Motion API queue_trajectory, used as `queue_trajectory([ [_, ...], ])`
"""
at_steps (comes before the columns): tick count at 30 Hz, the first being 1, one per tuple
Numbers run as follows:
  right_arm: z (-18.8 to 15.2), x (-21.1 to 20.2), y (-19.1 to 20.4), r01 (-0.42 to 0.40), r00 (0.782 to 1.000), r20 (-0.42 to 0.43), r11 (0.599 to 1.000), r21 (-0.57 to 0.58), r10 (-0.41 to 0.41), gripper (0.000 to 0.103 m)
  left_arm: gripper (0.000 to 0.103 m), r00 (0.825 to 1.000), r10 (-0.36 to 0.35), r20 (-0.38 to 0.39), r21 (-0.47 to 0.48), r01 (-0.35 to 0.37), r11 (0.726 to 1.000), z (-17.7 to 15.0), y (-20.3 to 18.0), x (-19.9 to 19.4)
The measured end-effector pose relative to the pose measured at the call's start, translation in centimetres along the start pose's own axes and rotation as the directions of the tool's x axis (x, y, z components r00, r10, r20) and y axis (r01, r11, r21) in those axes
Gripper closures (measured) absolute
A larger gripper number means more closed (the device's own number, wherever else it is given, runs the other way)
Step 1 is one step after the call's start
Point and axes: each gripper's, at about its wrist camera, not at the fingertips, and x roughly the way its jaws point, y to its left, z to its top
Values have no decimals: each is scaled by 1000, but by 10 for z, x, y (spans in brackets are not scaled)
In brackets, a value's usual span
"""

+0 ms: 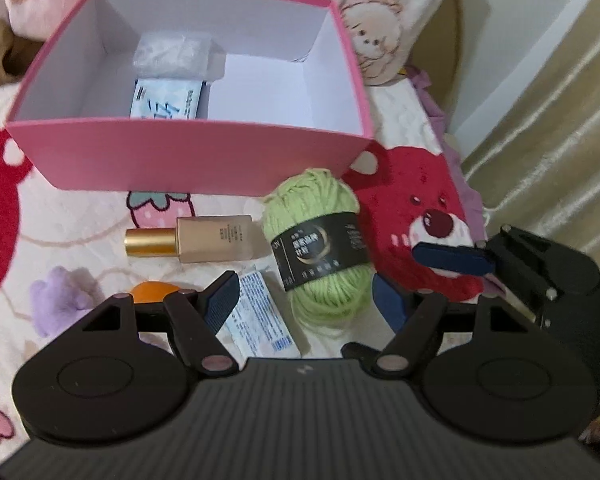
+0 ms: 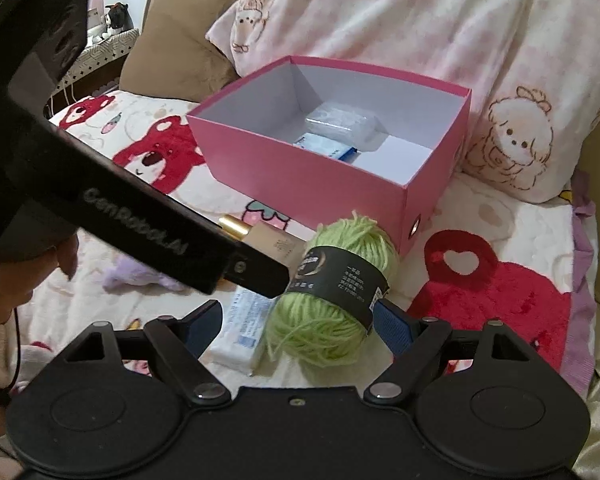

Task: Organize objects
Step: 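Move the left tool to the green yarn ball and close on it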

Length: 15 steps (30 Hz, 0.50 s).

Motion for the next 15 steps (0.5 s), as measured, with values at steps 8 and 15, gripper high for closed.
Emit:
queue_trajectory([
  [8, -11, 38, -10, 17, 1000, -21, 1000, -6, -17, 17, 33, 999, -49, 23, -35, 50, 998, 1, 10, 39],
  [15, -22, 59, -24, 8, 1000, -28, 999, 52, -6, 20, 35, 996, -77, 42, -57, 79, 995, -9, 12, 56],
])
